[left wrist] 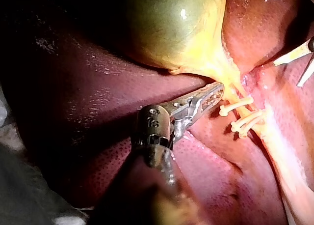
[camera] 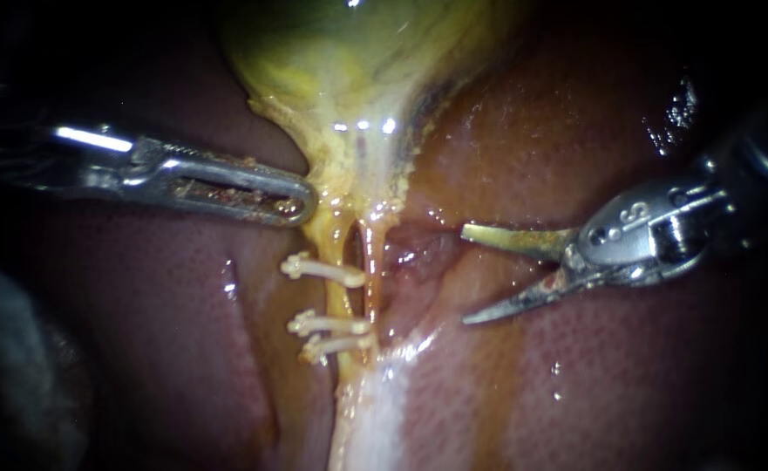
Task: Go to the cutting position left tube
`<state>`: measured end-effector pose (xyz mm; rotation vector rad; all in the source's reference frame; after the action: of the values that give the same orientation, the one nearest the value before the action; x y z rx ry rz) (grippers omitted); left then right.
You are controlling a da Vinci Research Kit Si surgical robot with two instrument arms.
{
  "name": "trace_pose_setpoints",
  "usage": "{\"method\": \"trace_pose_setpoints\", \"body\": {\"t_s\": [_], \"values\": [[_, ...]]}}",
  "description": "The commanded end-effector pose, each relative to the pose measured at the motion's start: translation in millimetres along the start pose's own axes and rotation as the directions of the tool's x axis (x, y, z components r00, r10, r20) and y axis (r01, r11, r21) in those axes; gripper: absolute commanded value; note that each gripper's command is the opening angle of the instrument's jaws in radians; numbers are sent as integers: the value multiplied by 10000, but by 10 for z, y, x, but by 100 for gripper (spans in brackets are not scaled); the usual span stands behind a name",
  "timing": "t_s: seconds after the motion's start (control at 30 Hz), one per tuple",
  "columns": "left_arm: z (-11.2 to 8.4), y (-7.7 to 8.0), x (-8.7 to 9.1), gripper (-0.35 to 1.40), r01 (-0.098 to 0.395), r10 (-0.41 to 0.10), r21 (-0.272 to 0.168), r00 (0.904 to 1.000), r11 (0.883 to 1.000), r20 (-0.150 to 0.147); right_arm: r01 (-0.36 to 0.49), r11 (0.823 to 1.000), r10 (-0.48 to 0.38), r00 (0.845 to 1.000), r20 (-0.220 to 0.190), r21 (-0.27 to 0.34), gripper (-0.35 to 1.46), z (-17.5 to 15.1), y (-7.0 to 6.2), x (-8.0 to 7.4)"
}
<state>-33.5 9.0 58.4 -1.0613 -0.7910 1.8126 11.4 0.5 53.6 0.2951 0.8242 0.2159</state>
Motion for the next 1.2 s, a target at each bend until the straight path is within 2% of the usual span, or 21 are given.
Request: {"method": "trace_pose_setpoints", "body": {"t_s": [0.03,0.2,0.3,0.43,0.6,0.73,0.9,1.07,1.2], "values": [[-2,1,0,-35,2,-2,-12,10000,10000,5,4,10000,-4,10000,-5,4,143,0,0,1],[-24,10,11,-35,79,-78,-139,9999,9999,81,0,10000,0,10000,-6,35,143,0,0,1],[-43,16,18,-35,133,-133,-56,9999,9999,27,-9,9999,9,10000,-6,117,143,1,0,3],[-57,19,19,-35,154,-154,4,9999,9999,25,-34,9993,37,10000,-67,360,143,6,-2,9],[-55,20,18,-35,157,-157,19,9999,9999,15,14,9951,1,9999,-146,988,143,16,-9,22],[-53,22,18,-35,164,-164,41,9999,9999,1,-562,9870,594,9981,-167,1505,143,32,-16,35],[-53,25,18,-35,169,-169,50,9999,9998,-4,-1193,9744,1318,9898,-541,1907,143,56,-24,46],[-52,25,18,-35,170,-170,52,9999,9998,-6,-1476,9618,1672,9836,-678,2306,143,73,-26,50],[-52,25,18,-35,171,-171,53,9999,9998,-7,-1701,9541,1907,9797,-621,2464,143,85,-26,46]]}}
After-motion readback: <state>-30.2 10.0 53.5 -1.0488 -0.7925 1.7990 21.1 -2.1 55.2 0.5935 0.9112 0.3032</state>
